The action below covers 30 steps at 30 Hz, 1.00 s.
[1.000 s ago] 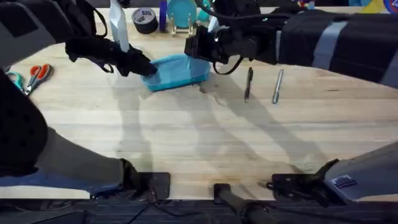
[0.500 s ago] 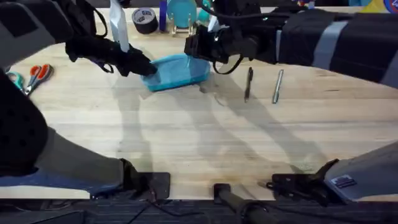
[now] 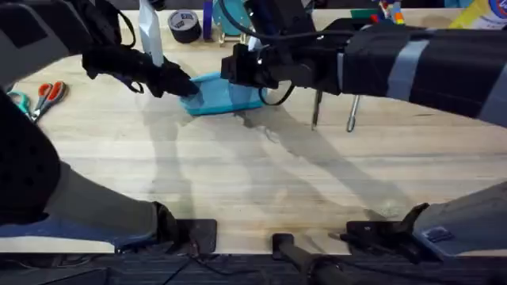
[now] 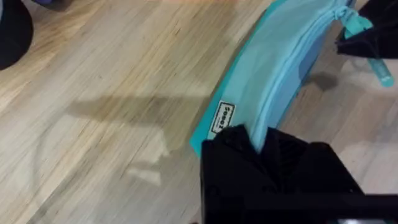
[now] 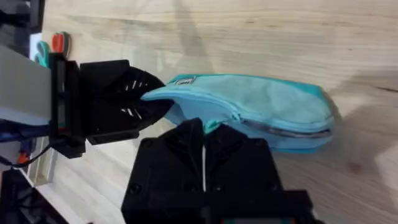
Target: Unzip the bag, pick up the pens from the table one at a time and place them inside, then zip the bag closed.
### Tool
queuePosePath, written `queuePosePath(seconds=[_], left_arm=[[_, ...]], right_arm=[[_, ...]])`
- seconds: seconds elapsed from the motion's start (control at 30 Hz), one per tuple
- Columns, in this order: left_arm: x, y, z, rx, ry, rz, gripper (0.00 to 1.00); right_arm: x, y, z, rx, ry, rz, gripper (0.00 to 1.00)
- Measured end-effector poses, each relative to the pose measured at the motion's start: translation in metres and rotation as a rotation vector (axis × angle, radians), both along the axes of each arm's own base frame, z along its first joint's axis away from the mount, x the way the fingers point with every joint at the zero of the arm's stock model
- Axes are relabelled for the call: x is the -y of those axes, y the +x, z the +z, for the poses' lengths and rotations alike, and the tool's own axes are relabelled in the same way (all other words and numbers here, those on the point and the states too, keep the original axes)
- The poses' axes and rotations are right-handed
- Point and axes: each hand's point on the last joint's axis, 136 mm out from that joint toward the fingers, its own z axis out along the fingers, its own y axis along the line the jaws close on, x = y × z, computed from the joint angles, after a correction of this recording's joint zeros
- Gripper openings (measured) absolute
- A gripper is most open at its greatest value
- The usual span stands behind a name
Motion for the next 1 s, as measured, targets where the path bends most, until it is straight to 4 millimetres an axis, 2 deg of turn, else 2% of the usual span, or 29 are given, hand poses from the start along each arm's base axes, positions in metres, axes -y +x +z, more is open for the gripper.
queuePosePath(seconds=[0.2,0.37,1.0], left_arm=[[0.000,0.000,0.000,0.000,0.001,0.000,0.042],[-0.001,0.000,0.000,0.000,0.004,0.002,0.042],[-0.001,0.000,0.000,-0.001,0.003,0.002,0.042]], right_arm=[[-0.003,0.003,0.002,0.021,0.009,0.000,0.031],[-0.013,0.007,-0.005,0.033,0.020,0.008,0.031],[-0.033,0.004,-0.013,0.043,0.049,0.036,0.031]])
